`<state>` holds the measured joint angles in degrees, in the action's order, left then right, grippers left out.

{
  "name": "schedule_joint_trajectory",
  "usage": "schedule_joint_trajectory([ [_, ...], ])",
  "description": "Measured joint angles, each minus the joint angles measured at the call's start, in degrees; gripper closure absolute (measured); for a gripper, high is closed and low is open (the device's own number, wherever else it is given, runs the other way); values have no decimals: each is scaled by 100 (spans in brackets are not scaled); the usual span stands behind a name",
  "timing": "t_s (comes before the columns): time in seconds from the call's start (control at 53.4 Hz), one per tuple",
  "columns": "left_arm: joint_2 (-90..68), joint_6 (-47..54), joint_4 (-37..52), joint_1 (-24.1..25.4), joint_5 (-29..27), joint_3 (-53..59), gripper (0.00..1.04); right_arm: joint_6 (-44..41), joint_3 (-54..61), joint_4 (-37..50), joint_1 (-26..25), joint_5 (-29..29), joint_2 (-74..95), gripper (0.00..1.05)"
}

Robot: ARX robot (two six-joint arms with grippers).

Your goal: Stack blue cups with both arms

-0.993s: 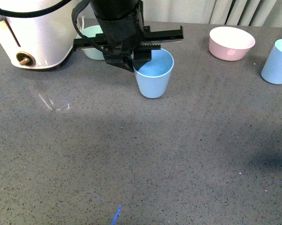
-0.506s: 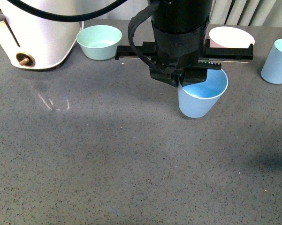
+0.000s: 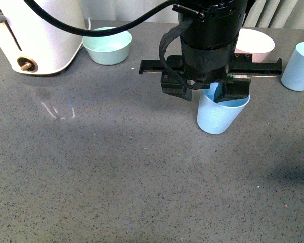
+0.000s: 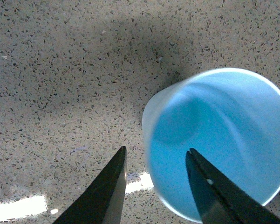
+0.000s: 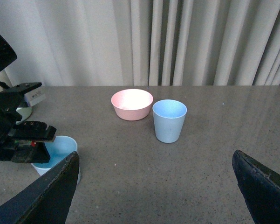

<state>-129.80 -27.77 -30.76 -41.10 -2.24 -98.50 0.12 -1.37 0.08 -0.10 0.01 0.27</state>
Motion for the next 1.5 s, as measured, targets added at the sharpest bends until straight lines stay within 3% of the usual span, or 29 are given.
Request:
schedule_joint_trajectory([
  [0.225, 74, 2, 160, 96, 55, 33, 30, 0, 0, 0, 0, 0, 0, 9],
  [0.337, 428, 2, 328, 212, 136, 249, 8, 0, 0, 0, 0, 0, 0, 9],
  [0.749, 2096, -28, 1344, 719, 514, 1725, 9, 0, 0, 0, 0, 0, 0, 9],
  [0.787, 2229, 105, 1792, 750, 149, 1998, 11, 0, 0, 0, 0, 0, 0, 9],
  [0.824, 2446, 546, 3093, 839, -811, 2638, 18, 0, 0, 0, 0, 0, 0, 9],
  [0.918, 3003, 1556, 5657, 1215, -1982, 4113, 32, 0, 0, 0, 0, -11, 0, 9],
  [1.049, 4175, 2347, 7888, 2098, -1744, 5945, 54, 0, 0, 0, 0, 2, 0, 9],
  [1.199, 5222, 2594, 8352, 2583, -1329, 7239, 80, 0, 0, 0, 0, -22, 0, 9],
  [1.293, 5617, 2662, 8365, 2820, -1043, 7906, 103, 0, 0, 0, 0, -15, 0, 9],
  [1.499, 6470, 2697, 8308, 3178, -669, 8579, 103, 0, 0, 0, 0, 0, 0, 9],
])
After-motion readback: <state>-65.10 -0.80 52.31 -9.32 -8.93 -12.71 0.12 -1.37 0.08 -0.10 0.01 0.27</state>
